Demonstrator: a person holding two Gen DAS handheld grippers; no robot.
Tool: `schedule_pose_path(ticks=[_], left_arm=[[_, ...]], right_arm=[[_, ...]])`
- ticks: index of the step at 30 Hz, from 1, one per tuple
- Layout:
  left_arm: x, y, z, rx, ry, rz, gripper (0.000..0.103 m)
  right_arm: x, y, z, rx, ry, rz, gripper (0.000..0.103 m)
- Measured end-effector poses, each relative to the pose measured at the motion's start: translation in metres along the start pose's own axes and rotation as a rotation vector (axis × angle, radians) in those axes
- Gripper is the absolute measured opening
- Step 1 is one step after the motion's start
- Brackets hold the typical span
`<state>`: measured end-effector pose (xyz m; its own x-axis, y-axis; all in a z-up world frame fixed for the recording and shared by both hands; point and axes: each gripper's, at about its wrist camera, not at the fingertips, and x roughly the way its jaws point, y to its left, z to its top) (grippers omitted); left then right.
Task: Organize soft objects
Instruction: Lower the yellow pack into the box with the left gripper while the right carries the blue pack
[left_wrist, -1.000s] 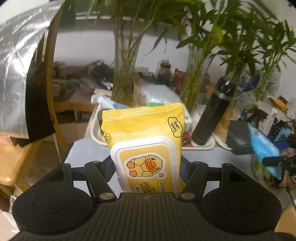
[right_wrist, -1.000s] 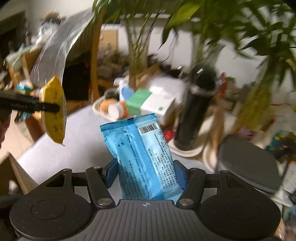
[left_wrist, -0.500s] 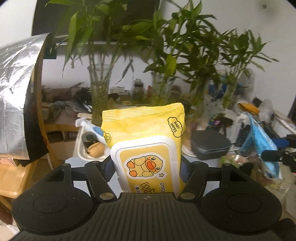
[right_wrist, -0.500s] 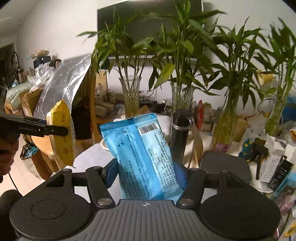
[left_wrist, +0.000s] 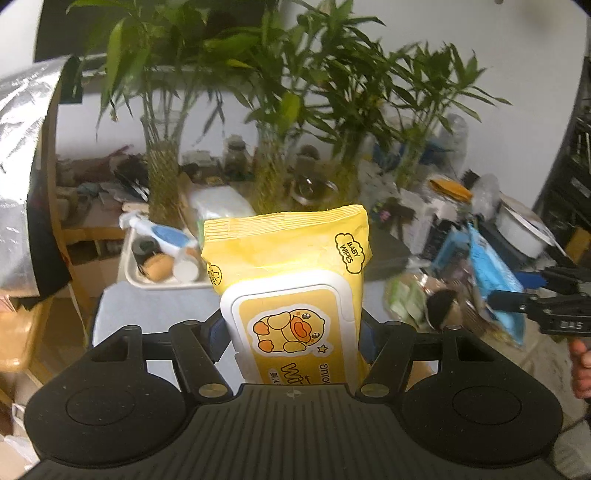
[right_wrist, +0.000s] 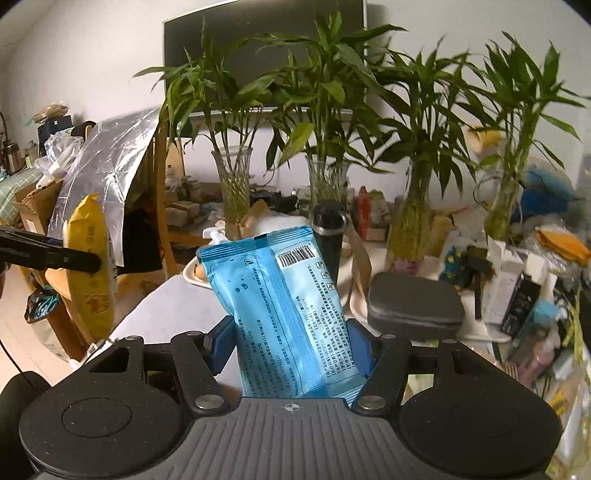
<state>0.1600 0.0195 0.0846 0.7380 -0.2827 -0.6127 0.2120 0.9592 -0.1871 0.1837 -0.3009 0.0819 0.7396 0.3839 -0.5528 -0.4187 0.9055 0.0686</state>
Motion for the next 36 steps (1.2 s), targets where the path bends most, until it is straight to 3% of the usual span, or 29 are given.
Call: schedule_pose_path(ticks=[7, 12, 16, 19, 22, 24, 26, 30, 36], left_arm=[[-0.003, -0.005, -0.016, 0.014, 0.059, -0.016, 0.064], [0.003, -0.008, -0.025, 0.050, 0.154, -0.029, 0.065], [0.017, -0.006, -0.032, 0.062, 0.267, -0.016, 0.065], [0.038, 0.002, -0.039, 0.054, 0.390, -0.048, 0.066], [0.058, 0.014, -0.047, -0.003, 0.481, -0.107, 0.067], [0.065, 0.021, -0.050, -0.042, 0.507, -0.114, 0.074], [0.065, 0.027, -0.052, -0.087, 0.506, -0.109, 0.083], [0.052, 0.032, -0.053, -0.144, 0.457, -0.098, 0.083], [0.017, 0.012, -0.051, -0.087, 0.259, 0.010, 0.083]], right_arm=[[-0.004, 0.014, -0.027, -0.011, 0.023, 0.017, 0.066], [-0.005, 0.020, -0.039, -0.007, 0.036, 0.032, 0.066], [-0.004, 0.023, -0.044, 0.008, 0.040, 0.049, 0.066], [-0.003, 0.028, -0.049, 0.009, 0.042, 0.063, 0.066], [-0.001, 0.032, -0.052, 0.010, 0.045, 0.072, 0.066], [-0.001, 0.033, -0.054, 0.017, 0.046, 0.075, 0.066], [-0.001, 0.035, -0.056, 0.027, 0.047, 0.080, 0.066], [-0.003, 0.036, -0.059, 0.030, 0.045, 0.074, 0.066], [-0.007, 0.036, -0.067, 0.044, 0.037, 0.059, 0.066]])
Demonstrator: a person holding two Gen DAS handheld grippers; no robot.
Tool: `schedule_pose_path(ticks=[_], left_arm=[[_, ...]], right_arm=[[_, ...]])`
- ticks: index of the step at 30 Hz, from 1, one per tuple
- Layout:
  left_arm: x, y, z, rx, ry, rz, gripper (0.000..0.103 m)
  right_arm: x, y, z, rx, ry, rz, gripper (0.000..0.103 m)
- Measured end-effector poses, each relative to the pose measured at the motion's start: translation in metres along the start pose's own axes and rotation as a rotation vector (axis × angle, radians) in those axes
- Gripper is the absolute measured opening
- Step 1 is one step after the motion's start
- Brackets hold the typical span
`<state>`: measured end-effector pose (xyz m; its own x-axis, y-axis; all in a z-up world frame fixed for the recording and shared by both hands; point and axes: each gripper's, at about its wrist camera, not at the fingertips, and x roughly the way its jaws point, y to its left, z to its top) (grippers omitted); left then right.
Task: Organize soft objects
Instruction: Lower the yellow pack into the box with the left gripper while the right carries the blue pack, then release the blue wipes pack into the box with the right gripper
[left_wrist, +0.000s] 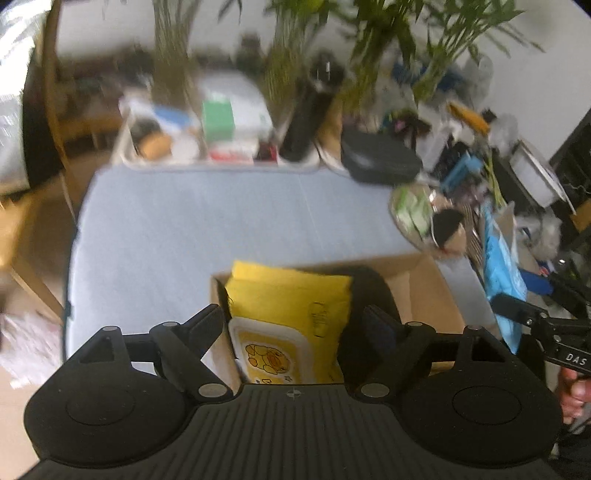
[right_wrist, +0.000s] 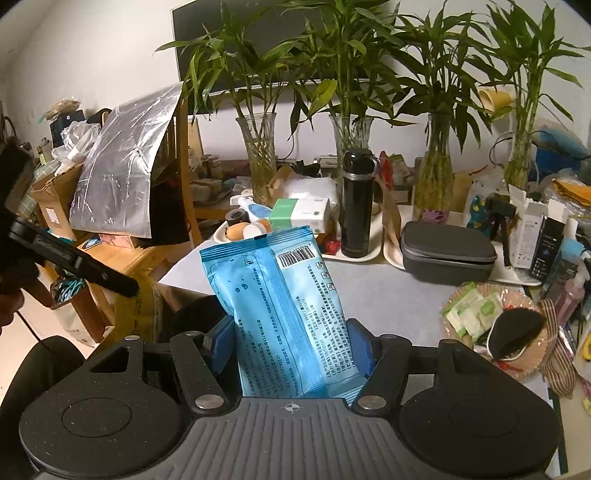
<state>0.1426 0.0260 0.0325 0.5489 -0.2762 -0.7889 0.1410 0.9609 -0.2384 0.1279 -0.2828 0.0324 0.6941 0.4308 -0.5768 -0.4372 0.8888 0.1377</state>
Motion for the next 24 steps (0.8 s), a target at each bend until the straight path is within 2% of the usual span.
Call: schedule_pose_path(ticks=[4, 11, 16, 24], left_arm=[[-0.016, -0.010, -0.009, 0.021, -0.123, 0.044, 0.083], [-0.027, -0.021, -0.023, 0.068, -0.258, 0.080, 0.083], [-0.028, -0.024, -0.028, 0.096, -0.284, 0.111, 0.083], [-0.032, -0.018, -0.040, 0.067, -0.280, 0.171, 0.083]], right_arm=[[0.001, 0.001, -0.004, 0.013, 0.002, -0.008, 0.066], [0.006, 0.005, 0.000, 0.031, 0.003, -0.027, 0.066], [0.004, 0.009, 0.009, 0.055, -0.007, -0.045, 0.066], [0.018, 0.025, 0.003, 0.064, 0.023, -0.053, 0.066]])
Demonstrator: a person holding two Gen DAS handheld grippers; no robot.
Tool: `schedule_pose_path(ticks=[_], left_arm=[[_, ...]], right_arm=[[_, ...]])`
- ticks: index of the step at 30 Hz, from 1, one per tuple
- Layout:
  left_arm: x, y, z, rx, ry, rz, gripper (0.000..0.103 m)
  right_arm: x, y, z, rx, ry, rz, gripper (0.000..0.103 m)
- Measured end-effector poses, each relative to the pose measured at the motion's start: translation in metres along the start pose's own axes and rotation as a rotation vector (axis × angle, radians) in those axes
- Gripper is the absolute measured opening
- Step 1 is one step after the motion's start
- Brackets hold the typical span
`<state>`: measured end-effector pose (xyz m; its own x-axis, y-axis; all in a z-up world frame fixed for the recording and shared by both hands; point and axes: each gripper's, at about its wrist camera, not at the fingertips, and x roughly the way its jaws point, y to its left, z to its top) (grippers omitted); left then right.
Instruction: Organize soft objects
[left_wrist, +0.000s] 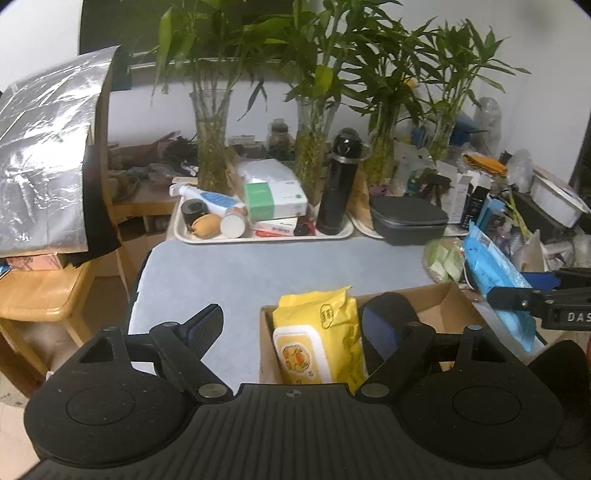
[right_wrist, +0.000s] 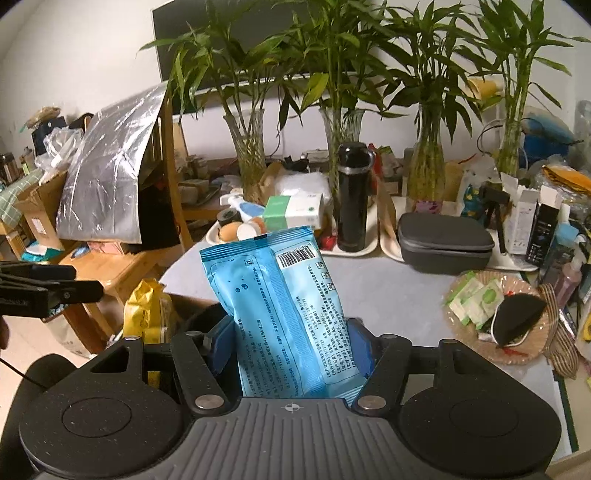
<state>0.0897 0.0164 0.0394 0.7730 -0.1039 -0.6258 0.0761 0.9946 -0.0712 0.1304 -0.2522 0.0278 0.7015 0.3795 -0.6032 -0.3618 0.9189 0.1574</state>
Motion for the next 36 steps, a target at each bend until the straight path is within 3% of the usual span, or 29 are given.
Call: schedule_pose_path(ticks=[6, 8, 9, 10, 19, 22, 36], left_arm=[[-0.004, -0.002, -0.008, 0.006, 0.002, 0.018, 0.083], [-0.007, -0.002, -0.012, 0.003, 0.009, 0.014, 0.083], [-0.008, -0.002, -0.013, 0.000, 0.011, 0.003, 0.083], [-0.009, -0.001, -0.014, -0.005, 0.011, -0.011, 0.083], [-0.020, -0.004, -0.019, -0.046, 0.033, 0.011, 0.087], [-0.023, -0.009, -0.021, -0.034, 0.036, 0.032, 0.103], [-0.032, -0.029, -0.038, 0.078, 0.035, 0.128, 0.103]], right_arm=[[0.030, 0.004, -0.012, -0.002, 0.098, -0.032, 0.077], [0.027, 0.005, -0.014, -0.002, 0.088, -0.023, 0.089], [0.023, 0.005, -0.015, -0.004, 0.076, -0.027, 0.100], [0.018, 0.006, -0.015, -0.011, 0.060, -0.033, 0.103], [-0.019, 0.015, -0.021, -0.054, 0.025, -0.088, 0.103], [-0.029, 0.020, -0.027, -0.069, 0.022, -0.094, 0.103], [-0.048, 0.041, -0.048, -0.155, 0.013, -0.157, 0.103]])
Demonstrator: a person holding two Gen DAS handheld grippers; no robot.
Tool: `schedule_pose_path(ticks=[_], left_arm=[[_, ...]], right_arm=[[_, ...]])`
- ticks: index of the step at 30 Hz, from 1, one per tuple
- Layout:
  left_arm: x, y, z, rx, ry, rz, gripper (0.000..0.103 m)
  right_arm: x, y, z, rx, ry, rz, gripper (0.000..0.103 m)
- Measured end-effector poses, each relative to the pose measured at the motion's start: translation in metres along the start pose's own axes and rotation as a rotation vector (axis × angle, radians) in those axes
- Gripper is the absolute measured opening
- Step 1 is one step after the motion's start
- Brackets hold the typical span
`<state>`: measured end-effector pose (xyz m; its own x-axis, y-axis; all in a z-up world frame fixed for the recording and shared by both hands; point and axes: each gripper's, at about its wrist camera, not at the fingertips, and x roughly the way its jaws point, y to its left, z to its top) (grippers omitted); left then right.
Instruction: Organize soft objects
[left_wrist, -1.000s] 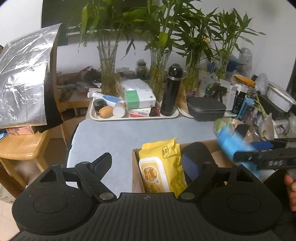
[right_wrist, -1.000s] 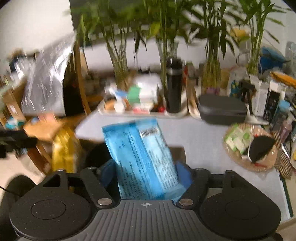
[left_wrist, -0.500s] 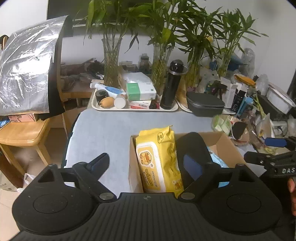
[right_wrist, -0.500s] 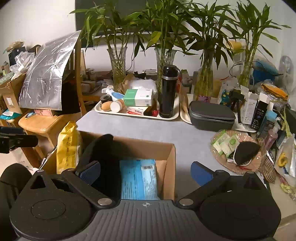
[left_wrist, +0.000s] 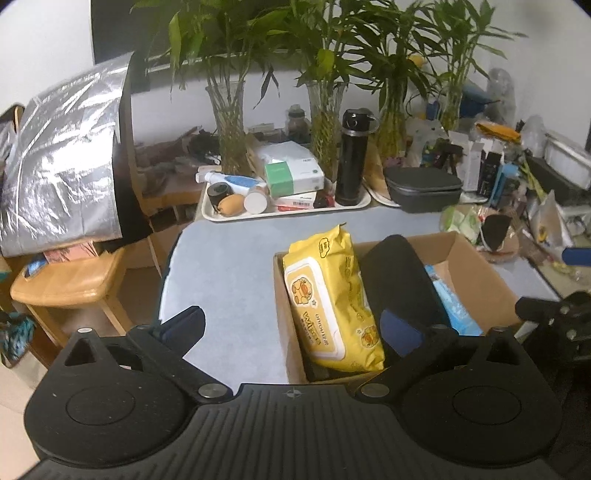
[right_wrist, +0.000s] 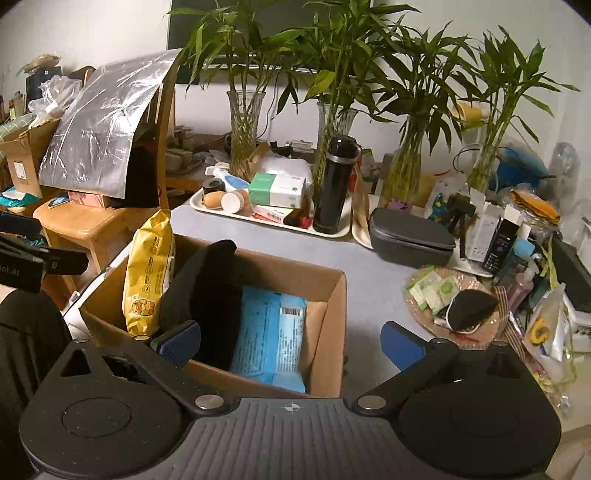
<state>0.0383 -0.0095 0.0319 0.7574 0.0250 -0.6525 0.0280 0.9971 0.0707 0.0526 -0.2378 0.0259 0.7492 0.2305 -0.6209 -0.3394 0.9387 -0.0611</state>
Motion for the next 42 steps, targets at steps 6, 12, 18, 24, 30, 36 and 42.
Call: schedule_pose_path(ticks=[6, 12, 18, 24, 30, 36, 42], left_arm=[[-0.012, -0.004, -0.007, 0.039, -0.076, 0.029, 0.103], [-0.016, -0.006, -0.009, 0.045, -0.095, 0.015, 0.103], [-0.014, -0.010, -0.017, 0.067, -0.065, 0.029, 0.103], [-0.006, -0.013, -0.023, 0.054, 0.023, 0.034, 0.103], [0.002, -0.016, -0.030, 0.006, 0.118, 0.001, 0.103], [0.013, -0.018, -0.044, -0.033, 0.186, -0.025, 0.103], [0.020, -0.015, -0.055, -0.044, 0.206, -0.015, 0.103]], right_arm=[[-0.010, 0.002, -0.006, 0.015, -0.074, 0.013, 0.103], [-0.006, 0.004, -0.008, 0.009, -0.064, -0.024, 0.103], [-0.007, 0.010, -0.017, -0.014, -0.049, -0.036, 0.103], [0.002, 0.012, -0.023, 0.025, 0.067, -0.035, 0.103], [0.014, 0.017, -0.035, 0.063, 0.181, -0.047, 0.103], [0.020, 0.019, -0.045, 0.069, 0.211, -0.055, 0.103], [0.025, 0.016, -0.046, 0.078, 0.223, -0.066, 0.103]])
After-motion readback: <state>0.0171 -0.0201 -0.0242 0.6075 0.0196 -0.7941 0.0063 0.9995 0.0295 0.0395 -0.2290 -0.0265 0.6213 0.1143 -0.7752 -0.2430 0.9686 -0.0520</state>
